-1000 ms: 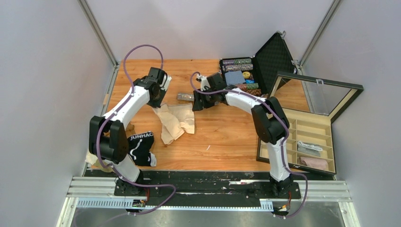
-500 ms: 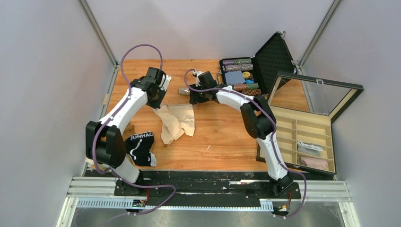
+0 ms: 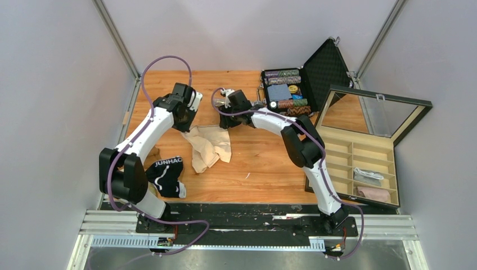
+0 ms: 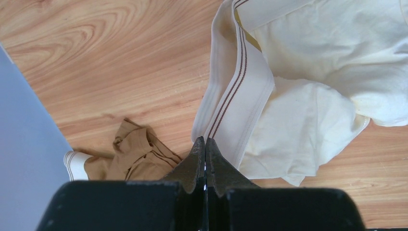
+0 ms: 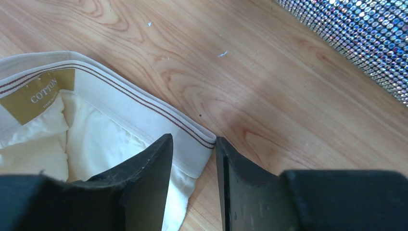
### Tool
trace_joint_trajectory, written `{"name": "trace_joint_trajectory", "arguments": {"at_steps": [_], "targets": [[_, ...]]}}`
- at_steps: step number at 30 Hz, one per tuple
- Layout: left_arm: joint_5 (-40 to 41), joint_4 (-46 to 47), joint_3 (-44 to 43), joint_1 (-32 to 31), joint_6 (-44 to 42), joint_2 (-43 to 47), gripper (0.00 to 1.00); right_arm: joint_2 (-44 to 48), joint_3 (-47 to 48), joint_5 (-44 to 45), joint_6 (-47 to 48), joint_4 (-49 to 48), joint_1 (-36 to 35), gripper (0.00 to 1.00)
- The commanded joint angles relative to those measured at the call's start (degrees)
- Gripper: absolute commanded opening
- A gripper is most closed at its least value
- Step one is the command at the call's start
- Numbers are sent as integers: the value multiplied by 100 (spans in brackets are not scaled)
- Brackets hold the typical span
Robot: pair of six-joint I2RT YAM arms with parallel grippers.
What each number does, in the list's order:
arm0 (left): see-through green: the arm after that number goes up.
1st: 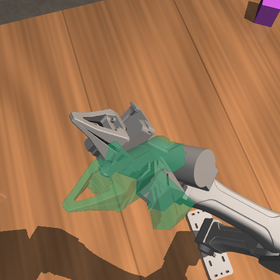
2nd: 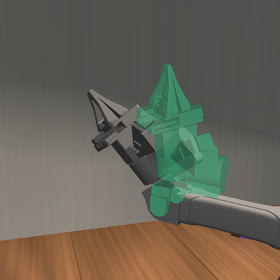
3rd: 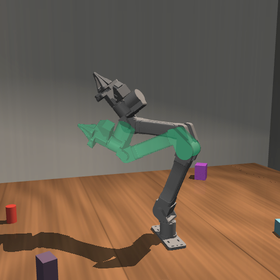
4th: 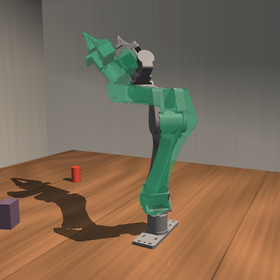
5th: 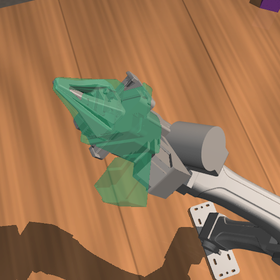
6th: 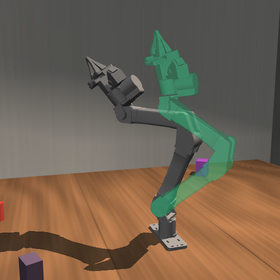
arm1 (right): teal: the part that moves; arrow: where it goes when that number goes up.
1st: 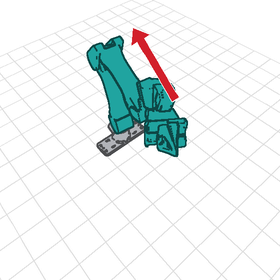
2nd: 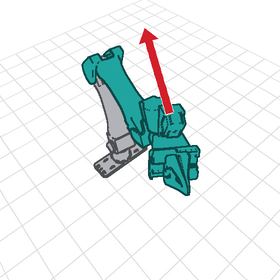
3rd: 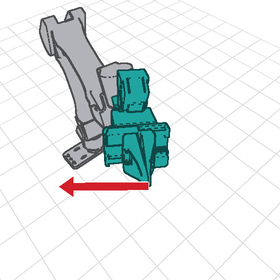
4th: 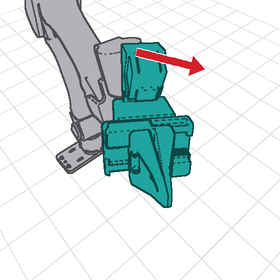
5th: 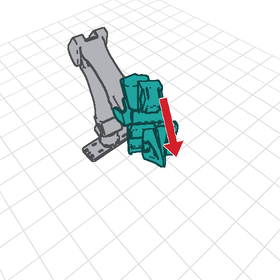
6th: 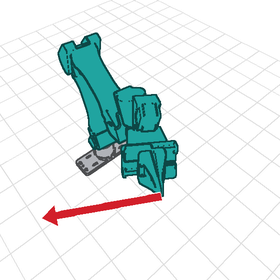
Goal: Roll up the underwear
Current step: Flatten out the underwear at the center of the board.
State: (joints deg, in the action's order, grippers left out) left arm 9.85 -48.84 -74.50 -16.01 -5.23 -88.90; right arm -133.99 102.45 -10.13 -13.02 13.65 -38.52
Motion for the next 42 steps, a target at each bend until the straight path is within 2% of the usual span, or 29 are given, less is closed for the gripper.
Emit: {"name": "trace_joint_trajectory", "arguments": {"at_steps": [1,8,14,18,24,31,34,36,42], "targets": [[-49,105,5,44,126,242,0,-68,-220,21,-4,249,-34,39],[-51,128,-4,62,119,216,0,-80,-134,350,71,185,8,36],[-17,164,48,117,68,199,0,-118,-212,398,205,115,38,21],[17,266,65,160,-65,154,0,18,-206,607,496,59,82,0],[185,786,82,177,-473,130,0,1296,-446,407,1365,-106,446,0],[-224,2661,603,177,-1005,965,0,2794,-1365,211,2127,-165,653,0],[-292,3115,732,177,-1006,1157,0,3357,-1808,226,2481,-175,653,0],[-454,3261,724,177,-962,1232,0,3699,-2025,267,2611,-174,653,0],[-1654,3352,732,170,-863,1572,0,4650,-2434,6,2724,-169,659,0]]}}
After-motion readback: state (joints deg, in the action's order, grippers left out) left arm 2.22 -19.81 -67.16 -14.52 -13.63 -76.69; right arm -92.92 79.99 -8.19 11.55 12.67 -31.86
